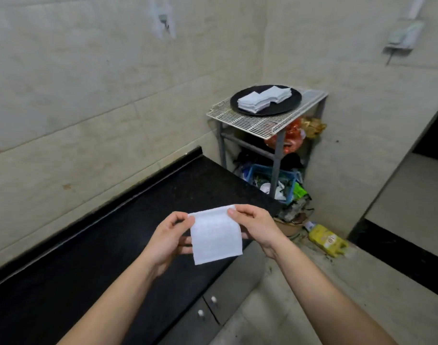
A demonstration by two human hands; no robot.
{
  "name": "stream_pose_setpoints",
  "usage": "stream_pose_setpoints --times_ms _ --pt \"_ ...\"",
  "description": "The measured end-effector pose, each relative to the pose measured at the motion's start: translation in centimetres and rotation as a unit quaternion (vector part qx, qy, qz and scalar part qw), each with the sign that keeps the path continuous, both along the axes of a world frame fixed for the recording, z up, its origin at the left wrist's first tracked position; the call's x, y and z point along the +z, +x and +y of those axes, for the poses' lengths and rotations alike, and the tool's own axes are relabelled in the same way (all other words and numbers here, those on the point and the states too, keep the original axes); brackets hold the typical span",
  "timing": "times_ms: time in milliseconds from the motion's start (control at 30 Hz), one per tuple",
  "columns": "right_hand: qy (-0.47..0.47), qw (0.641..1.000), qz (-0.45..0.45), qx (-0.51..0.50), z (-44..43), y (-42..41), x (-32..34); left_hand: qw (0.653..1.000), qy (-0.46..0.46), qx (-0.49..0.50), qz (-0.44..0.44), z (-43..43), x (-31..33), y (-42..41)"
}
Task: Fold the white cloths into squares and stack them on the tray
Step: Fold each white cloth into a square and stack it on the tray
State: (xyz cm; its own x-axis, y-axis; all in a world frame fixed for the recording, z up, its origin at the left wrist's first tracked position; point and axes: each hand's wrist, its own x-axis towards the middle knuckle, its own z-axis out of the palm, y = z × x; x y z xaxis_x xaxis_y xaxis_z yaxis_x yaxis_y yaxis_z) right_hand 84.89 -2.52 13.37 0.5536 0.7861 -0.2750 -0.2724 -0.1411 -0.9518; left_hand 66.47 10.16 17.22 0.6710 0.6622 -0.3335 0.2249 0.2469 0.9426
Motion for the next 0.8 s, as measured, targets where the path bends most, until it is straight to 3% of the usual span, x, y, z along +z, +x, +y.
stream_pose_setpoints --times_ms 200,433,500,800 --pt "0.000 0.997 -0.018 -0.071 0.6 10.1 0.6 0.998 0.019 -0.056 -0.012 2.6 -0.3 12.3" --pt "-0.033 0.974 -0.170 -0.147 4.5 23.7 4.2 0.991 0.060 -0.107 -0.058 7.6 1.3 27.8" --pt "-0.035 0.964 -0.208 -0.163 6.1 27.5 5.5 0.990 0.062 -0.107 -0.072 9.2 2.5 32.0" --pt "-0.003 0.959 -0.229 -0.165 11.5 40.4 7.7 0.993 0.084 -0.057 -0.065 14.3 4.5 45.4"
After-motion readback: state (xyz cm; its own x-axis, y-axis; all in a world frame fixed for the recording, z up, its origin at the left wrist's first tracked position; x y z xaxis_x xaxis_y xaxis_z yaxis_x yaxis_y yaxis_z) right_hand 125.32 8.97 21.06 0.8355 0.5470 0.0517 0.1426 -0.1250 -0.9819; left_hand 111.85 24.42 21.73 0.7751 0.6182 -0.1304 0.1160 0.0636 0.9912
